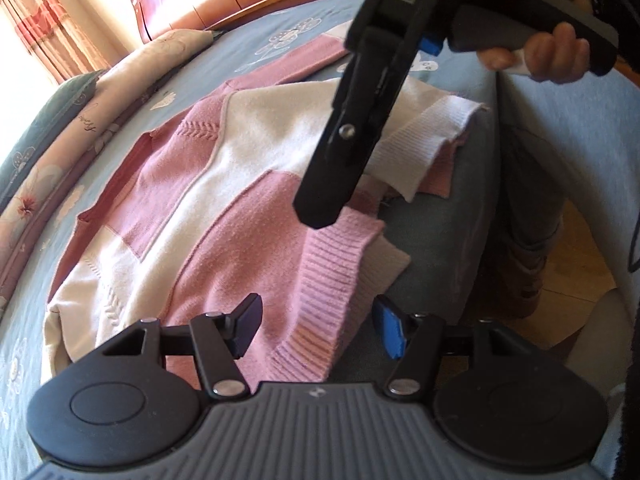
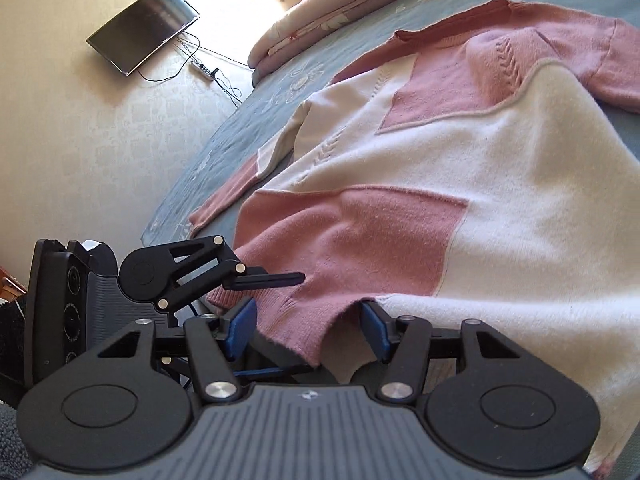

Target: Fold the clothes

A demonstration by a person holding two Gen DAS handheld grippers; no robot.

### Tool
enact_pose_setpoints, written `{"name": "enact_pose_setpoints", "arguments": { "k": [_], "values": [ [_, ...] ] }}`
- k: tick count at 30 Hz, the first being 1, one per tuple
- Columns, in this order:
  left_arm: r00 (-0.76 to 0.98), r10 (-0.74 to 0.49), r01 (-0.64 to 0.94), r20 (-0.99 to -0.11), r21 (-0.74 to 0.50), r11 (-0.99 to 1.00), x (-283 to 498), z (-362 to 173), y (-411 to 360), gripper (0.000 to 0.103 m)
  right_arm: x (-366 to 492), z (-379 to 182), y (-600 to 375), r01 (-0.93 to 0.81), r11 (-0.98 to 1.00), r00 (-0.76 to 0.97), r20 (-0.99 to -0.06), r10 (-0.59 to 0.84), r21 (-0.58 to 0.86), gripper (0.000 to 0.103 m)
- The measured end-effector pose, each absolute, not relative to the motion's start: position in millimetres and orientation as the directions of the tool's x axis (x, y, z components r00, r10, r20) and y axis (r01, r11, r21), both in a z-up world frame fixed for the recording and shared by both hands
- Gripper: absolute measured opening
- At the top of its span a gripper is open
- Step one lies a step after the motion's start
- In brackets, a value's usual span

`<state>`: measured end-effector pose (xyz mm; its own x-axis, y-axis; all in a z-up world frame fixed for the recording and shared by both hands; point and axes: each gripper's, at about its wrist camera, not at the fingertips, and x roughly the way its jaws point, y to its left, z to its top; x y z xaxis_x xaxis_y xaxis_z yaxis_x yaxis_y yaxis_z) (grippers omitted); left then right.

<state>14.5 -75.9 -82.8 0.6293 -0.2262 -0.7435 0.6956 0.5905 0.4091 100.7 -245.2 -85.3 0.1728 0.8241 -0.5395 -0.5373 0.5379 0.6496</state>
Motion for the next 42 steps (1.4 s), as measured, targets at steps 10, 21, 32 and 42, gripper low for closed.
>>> {"name": "enact_pose_setpoints", "arguments": {
  "k": [10, 21, 32, 42],
  "values": [
    [0.560, -0.281, 0.727, -0.779, 0.299, 0.618, 31, -77, -67, 0.065, 87, -96, -240, -0.555, 0.586, 0.113, -0.644, 0.757, 0.591, 0.062],
    [0.581, -0.287, 0.665, -0.761, 0.241, 0.707, 46, -63, -43, 0.066, 61, -72, -218, -0.722, 0.622, 0.260, -0.715, 0.648, 0.301, 0.061],
    [0.594, -0.285, 0.649, -0.752, 0.238, 0.723, 47, -66, -41, 0.066, 55, -9, -192, -0.815, 0.475, 0.550, -0.700, 0.456, -0.331, 0.061],
    [0.611, -0.283, 0.595, -0.740, 0.193, 0.780, 63, -63, -36, 0.066, 31, -49, -170, -0.950, 0.078, 0.308, -0.856, 0.415, -0.304, 0.037]
  ]
}}
